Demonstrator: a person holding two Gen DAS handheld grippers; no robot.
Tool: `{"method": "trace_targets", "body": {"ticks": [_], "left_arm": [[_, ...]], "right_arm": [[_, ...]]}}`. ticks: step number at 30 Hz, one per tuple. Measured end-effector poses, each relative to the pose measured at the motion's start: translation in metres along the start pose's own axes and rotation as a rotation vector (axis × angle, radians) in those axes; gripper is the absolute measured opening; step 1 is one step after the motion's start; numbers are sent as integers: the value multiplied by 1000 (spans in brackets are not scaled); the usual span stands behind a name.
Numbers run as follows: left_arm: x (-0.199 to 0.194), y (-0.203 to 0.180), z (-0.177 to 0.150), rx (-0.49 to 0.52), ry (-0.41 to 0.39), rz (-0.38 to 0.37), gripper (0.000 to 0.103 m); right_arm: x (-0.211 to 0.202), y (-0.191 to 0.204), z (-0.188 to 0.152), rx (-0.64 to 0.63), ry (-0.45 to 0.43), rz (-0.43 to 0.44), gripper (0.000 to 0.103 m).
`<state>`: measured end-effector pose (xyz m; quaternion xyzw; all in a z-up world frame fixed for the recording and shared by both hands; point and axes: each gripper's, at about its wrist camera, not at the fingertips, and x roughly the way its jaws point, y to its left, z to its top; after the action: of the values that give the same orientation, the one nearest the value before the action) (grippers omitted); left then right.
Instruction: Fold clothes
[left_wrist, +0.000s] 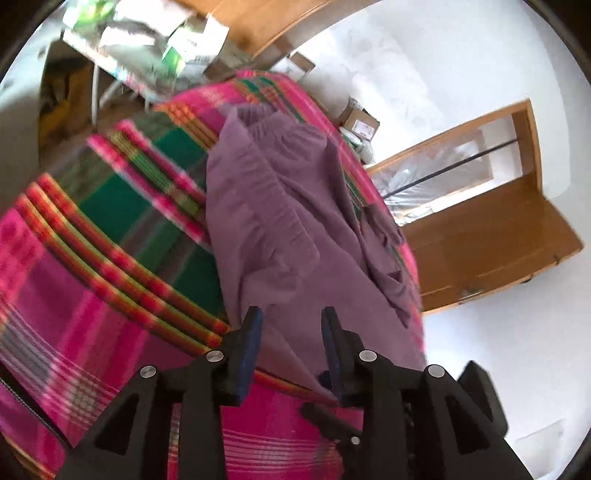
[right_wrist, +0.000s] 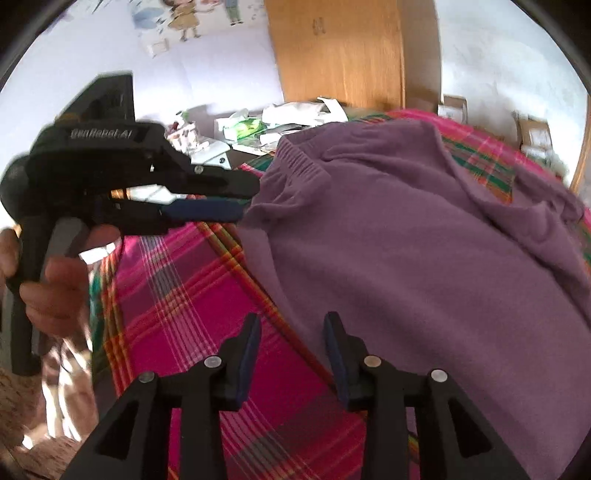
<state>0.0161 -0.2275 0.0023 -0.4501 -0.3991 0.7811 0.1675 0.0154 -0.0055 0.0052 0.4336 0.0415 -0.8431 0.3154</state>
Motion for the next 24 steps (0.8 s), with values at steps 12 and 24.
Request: {"method": "trace_targets", "body": {"ticks": [12,24], "left_arm": [[32,-29,15,141,73,294,35],[78,-71,13,460,99,720,35]], "right_arm": [[13,6,3,-44,3,-43,39],[16,13,5,-50,-10,-67,41]]}}
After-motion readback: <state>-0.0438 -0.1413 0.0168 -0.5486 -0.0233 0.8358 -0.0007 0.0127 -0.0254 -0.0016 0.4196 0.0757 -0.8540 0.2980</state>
